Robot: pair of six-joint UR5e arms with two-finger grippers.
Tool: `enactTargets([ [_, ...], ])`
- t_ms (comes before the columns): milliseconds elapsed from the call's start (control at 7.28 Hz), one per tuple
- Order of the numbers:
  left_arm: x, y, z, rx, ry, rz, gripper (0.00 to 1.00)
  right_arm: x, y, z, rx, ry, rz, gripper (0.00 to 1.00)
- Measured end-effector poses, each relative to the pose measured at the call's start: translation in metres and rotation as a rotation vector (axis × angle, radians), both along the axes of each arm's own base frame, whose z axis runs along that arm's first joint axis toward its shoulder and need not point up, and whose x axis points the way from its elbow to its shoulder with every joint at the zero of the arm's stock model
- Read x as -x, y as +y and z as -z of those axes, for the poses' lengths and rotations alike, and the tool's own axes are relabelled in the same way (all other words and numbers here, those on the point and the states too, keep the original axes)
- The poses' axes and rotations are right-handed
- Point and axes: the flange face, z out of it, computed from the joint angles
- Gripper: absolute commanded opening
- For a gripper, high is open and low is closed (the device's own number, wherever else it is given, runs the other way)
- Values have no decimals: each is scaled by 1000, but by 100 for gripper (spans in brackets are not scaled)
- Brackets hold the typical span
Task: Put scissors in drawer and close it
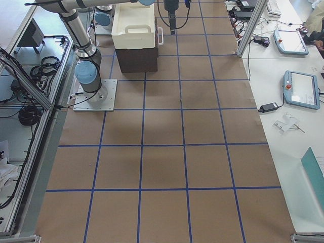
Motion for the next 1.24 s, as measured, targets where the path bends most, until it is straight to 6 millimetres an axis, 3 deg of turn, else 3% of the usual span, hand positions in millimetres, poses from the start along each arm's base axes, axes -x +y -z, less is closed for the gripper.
enactTargets([
  [275,-8,25,-10,20,-17,27,100,0,0,0,0,0,-3,100],
  [687,-10,58,-7,35,-38,27,100,0,0,0,0,0,-4,100],
  [1236,-10,74,-12,39,-43,28,100,0,0,0,0,0,-4,100],
])
